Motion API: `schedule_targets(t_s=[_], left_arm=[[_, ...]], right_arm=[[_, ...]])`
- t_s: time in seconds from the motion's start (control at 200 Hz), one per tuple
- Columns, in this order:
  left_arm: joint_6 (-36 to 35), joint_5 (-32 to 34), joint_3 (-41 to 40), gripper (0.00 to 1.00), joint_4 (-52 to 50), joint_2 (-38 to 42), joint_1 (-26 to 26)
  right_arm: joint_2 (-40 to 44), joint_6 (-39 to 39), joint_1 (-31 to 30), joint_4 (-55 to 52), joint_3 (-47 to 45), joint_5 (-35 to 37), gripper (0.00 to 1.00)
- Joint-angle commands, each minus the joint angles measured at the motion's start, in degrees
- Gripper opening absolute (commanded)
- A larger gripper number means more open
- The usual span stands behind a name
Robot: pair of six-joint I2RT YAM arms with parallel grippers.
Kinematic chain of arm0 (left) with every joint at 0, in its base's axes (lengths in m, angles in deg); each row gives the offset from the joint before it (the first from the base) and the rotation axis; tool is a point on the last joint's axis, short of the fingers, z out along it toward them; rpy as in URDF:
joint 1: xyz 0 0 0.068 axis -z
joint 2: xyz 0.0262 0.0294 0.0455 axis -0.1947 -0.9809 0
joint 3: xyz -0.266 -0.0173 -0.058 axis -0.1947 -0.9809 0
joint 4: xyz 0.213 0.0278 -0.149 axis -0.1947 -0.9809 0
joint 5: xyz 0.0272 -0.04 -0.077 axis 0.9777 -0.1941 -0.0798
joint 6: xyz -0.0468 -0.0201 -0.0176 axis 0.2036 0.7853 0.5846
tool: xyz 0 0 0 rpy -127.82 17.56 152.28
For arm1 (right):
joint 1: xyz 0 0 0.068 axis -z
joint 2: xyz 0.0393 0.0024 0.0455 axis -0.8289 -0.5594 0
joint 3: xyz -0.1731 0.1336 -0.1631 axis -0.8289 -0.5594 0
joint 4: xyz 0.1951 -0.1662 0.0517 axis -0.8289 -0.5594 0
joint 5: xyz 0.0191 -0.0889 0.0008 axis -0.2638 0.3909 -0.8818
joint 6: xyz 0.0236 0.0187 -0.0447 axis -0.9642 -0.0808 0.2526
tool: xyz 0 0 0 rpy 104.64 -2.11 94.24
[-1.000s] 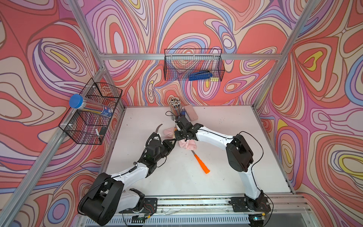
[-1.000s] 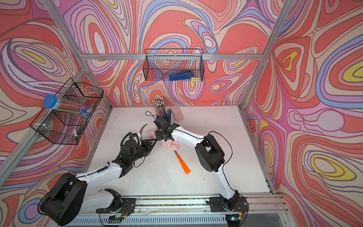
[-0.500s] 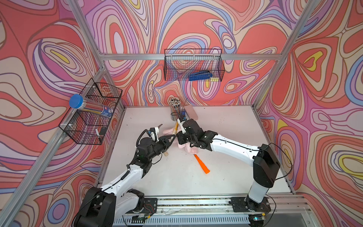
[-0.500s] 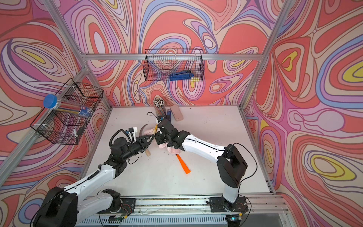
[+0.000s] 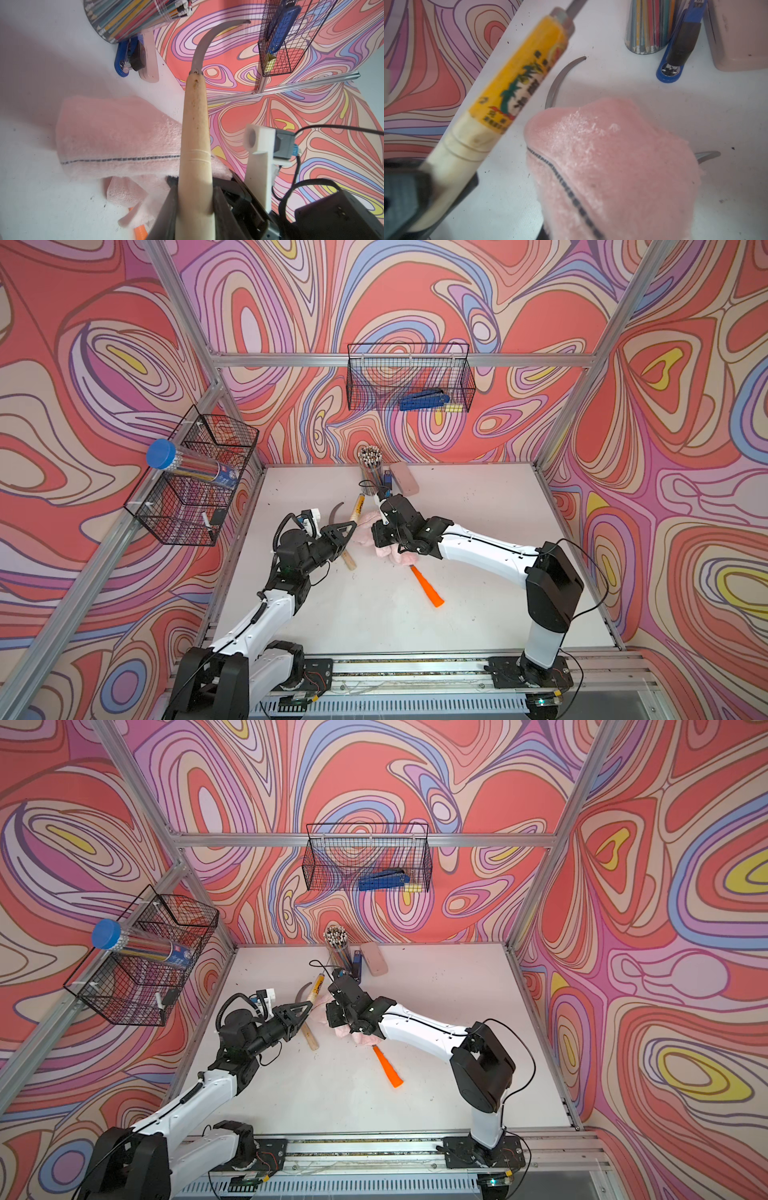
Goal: Wipe small sickles with rags
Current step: Wipe the small sickle.
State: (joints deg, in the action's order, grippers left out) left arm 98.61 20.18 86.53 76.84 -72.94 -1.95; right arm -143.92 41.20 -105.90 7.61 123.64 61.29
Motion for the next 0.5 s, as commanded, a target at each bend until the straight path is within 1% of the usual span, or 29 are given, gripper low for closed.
schedule_targets(t_s=[0.0,0.065,0.145,0.225,0.295,0.416,0.496], left_arm=[[-0.6,-0.4,0.2,0.0,-1.8,1.9,-0.3],[-1.2,-0.5,0.7,0.0,-2.2,2.2,-0.3],[-2.5,0.1,1.3,0.0,-4.9,3.1,-0.3],[-3.8,1.3,1.8,0.0,-7.8,4.0,-0.3],[-4.5,1.7,2.1,0.0,-9.1,4.2,-0.3],[-4.7,1.4,1.6,0.0,-8.0,3.1,-0.3],[-4.2,0.5,1.4,0.0,-6.2,1.8,-0.2]], right_arm=[[-0.3,-0.3,-0.4,0.6,0.8,-1.0,0.0],[0.8,1.4,-1.7,2.6,0.5,-3.5,0.0],[1.8,4.2,-4.9,3.9,0.8,-3.7,0.0],[3.2,5.3,-7.0,6.8,-0.2,-5.9,0.0],[3.9,4.7,-7.5,9.6,-1.4,-9.6,0.0],[3.9,5.1,-7.8,13.1,-2.7,-16.3,0.0],[3.9,4.6,-7.9,14.3,-3.5,-16.2,0.0]])
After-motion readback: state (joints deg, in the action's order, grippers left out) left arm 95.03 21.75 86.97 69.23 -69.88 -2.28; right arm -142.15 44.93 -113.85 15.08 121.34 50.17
